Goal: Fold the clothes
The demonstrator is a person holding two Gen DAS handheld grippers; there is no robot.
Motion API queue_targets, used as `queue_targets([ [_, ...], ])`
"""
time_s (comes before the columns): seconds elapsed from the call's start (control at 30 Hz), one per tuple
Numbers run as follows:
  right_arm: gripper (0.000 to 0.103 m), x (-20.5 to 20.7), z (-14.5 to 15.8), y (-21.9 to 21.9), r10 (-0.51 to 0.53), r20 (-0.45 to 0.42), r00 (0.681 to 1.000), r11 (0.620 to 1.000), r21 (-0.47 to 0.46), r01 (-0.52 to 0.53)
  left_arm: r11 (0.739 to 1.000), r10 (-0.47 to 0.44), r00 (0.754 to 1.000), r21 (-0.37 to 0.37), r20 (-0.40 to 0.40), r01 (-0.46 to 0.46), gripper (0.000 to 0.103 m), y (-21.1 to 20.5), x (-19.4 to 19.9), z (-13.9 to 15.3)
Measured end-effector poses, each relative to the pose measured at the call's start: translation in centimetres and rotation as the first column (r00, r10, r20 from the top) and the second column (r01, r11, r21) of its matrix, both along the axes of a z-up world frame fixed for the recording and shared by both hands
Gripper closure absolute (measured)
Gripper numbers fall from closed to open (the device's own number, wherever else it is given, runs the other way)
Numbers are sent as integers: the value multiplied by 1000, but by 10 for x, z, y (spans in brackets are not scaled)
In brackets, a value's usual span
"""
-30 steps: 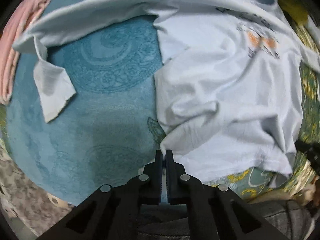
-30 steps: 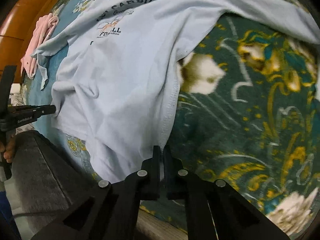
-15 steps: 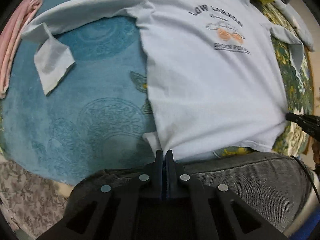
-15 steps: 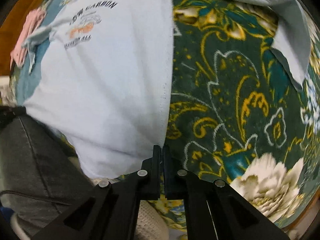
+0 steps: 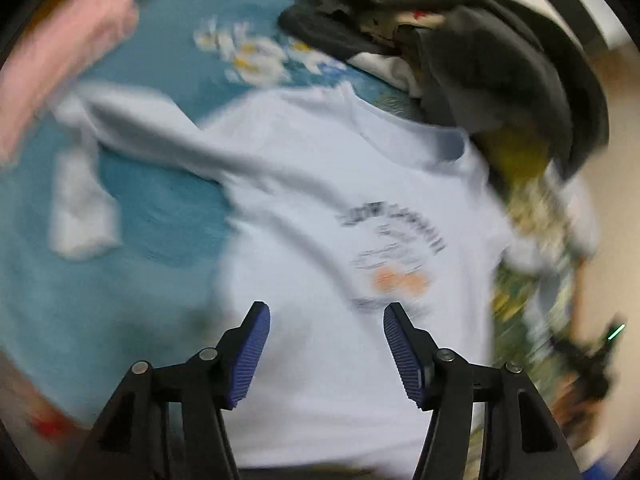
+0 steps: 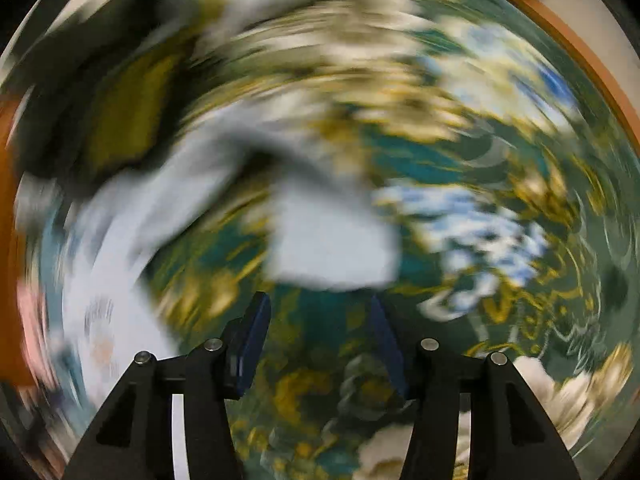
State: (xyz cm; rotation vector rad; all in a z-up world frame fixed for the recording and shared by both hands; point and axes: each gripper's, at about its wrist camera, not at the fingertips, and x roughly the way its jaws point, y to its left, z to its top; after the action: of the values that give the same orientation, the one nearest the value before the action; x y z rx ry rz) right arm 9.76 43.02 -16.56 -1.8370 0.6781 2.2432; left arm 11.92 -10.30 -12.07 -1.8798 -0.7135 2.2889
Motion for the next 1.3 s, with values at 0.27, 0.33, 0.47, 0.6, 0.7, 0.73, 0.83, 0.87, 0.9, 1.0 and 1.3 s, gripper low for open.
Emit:
queue_targets([
  [0.27, 49, 10, -41, 43, -301, 41, 953, 905, -303, 299, 946, 234, 969, 214, 75, -245, 40, -3, 9, -52],
  [0.33, 49, 11, -49, 46, -401, 38, 915, 847, -365, 386, 924, 291, 955, 239, 65, -298, 40, -16, 14, -49],
  [0.47, 72, 1, -49, 48, -466, 38, 884, 827, -335, 451, 914, 317, 946, 243, 69, -324, 40, -16, 14, -53],
  [0.6, 99, -10, -38, 52, -437, -12, 899, 865, -278, 417, 941, 273, 960, 192, 55, -278, 40, -4, 10, -53],
  [0.7, 99, -17, 2, 69, -376, -139, 916, 916, -205, 345, 945, 268, 962, 181, 54, -273, 40, -2, 12, -52],
  [0.73, 100, -20, 22, 79, -345, -196, 918, 935, -154, 319, 940, 278, 959, 188, 55, -284, 40, -4, 13, -52],
  [0.83, 100, -27, 63, 106, -302, -304, 903, 951, -33, 307, 928, 304, 951, 207, 55, -309, 40, -9, 15, -52],
  [0.87, 100, -31, 70, 116, -296, -307, 904, 950, 1, 312, 927, 307, 950, 209, 59, -312, 40, -9, 15, -53],
  [0.9, 100, -35, 66, 121, -296, -285, 912, 950, 11, 312, 925, 310, 949, 212, 63, -316, 40, -10, 15, -53],
  [1.0, 100, -49, 49, 134, -297, -208, 932, 950, 32, 310, 928, 304, 951, 207, 61, -310, 40, -8, 13, -50],
  [1.3, 100, -65, 96, 60, -123, -313, 942, 989, -117, 90, 917, 350, 937, 207, -4, -342, 40, -15, 15, -41],
])
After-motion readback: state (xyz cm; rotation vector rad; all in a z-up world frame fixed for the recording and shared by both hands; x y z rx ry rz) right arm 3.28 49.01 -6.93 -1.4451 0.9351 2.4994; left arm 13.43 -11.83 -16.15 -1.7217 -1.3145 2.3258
